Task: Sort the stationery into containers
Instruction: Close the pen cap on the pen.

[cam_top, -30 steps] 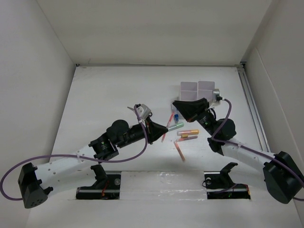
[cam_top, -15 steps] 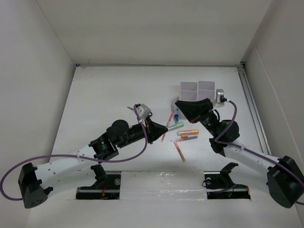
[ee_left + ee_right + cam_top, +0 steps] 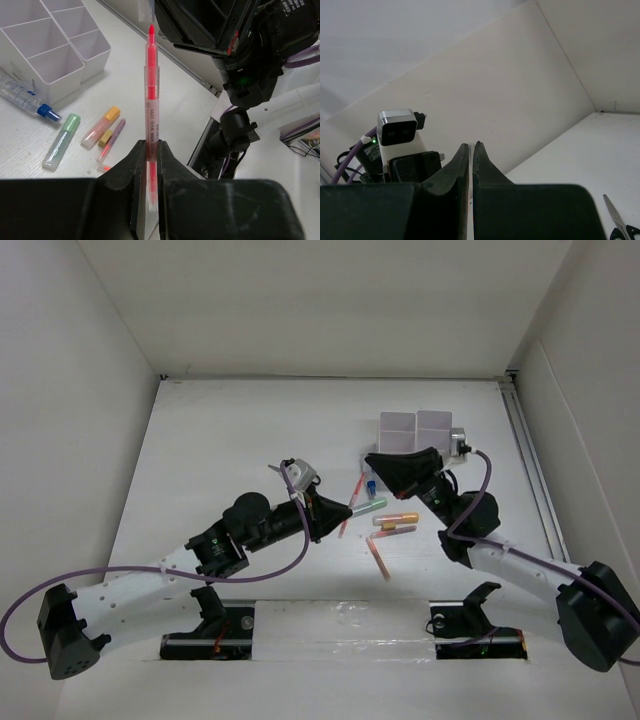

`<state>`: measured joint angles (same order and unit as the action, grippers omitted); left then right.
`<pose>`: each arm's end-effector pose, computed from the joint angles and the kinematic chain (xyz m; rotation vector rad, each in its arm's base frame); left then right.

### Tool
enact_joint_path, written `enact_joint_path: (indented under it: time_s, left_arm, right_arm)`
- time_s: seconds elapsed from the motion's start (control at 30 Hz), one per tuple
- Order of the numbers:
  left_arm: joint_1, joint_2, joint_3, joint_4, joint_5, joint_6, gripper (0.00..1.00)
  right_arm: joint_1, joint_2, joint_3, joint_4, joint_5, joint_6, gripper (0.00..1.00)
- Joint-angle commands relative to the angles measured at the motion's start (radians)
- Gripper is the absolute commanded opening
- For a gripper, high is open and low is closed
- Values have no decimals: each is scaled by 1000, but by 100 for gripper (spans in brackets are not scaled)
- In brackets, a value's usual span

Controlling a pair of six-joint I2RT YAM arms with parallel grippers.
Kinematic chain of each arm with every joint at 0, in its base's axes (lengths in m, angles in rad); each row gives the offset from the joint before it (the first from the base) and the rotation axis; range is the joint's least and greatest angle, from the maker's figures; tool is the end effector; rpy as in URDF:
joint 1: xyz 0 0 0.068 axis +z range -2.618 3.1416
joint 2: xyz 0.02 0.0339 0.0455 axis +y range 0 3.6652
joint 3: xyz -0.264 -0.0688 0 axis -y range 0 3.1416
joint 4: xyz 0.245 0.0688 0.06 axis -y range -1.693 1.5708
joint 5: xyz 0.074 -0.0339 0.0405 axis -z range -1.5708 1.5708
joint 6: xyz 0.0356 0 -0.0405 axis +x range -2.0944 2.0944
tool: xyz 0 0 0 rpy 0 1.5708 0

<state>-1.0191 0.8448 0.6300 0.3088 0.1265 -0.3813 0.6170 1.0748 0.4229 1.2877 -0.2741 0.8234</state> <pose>0.1040 -0.1776 0.3276 0.6069 1.4834 -1.2094 0.1679 0.1309 0.3090 -0.1729 1.0482 1.4451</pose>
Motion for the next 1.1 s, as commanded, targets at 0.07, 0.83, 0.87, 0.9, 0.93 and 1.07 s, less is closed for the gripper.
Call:
enact_joint_path:
  time_s: [0.07,0.83,0.87,0.9,0.93,1.07]
  left_arm:
    - [1,-21,7,30,-2,18,0]
    - [1,7,7,39,27,9,0]
    - [1,7,7,49,27,9,0]
    - [1,7,7,49,27,9,0]
    - [1,7,7,49,27,9,0]
    - [1,7,7,49,27,9,0]
  right_arm:
    - [9,20,-9,168,-17,-1,0]
    - [-9,2,11,177,-19,8,0]
    - [-10,2,11,177,-19,8,0]
    - [-10,2,11,177,-19,8,0]
    - [-10,-7,11,177,-19,8,0]
    - [-19,-16,11,168,-19,8,0]
